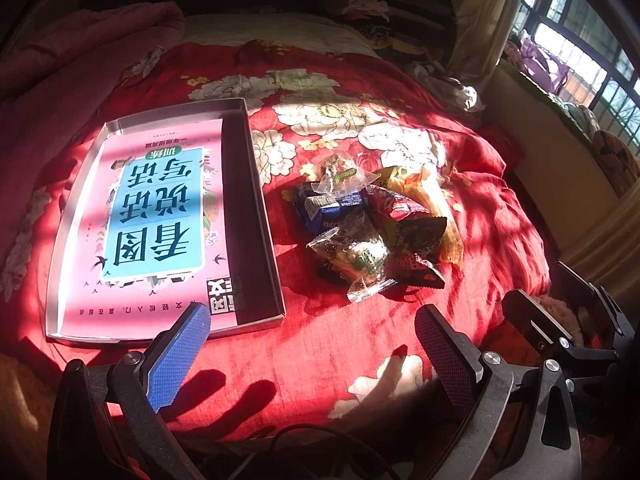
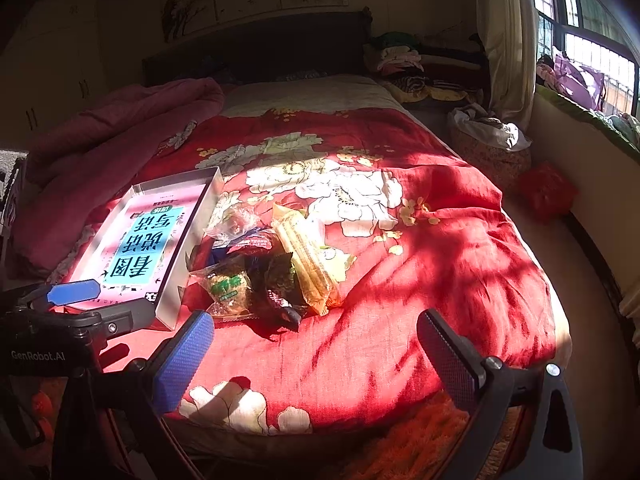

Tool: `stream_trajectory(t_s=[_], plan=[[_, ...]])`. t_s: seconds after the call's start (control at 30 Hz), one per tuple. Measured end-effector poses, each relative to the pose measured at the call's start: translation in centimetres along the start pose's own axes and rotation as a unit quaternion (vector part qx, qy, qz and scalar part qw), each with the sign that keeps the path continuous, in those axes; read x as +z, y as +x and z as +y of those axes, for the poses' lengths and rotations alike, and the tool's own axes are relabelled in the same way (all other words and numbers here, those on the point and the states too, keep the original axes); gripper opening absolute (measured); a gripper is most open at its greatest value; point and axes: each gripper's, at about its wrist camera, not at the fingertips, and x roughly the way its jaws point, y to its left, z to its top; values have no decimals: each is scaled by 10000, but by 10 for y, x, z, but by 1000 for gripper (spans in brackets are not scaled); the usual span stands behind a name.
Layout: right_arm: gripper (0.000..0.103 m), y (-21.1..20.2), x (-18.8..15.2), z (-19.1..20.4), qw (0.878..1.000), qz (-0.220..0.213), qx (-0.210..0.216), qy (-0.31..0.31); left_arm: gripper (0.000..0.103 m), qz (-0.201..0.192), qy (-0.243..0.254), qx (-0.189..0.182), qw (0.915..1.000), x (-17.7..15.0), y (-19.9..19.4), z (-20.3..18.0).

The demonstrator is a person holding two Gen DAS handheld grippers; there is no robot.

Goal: Organize snacks
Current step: 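Move both grippers toward the snack pile beside the tray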

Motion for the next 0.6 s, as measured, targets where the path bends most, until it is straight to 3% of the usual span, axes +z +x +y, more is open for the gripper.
stream_trajectory(t_s=[0.27,0.37,0.47,0.6], plan=[[103,9,3,-4,9994,208,182,203,102,110,153,205,9996,7,7,1],[103,14,4,-7,9993,254,158,227,102,212,23,-68,9997,11,14,0],[103,19,6,-12,9994,270,82,218,102,293,32,-133,9995,15,21,-6],[103,27,9,-19,9995,242,48,170,102,691,-39,-171,9975,23,35,-15]])
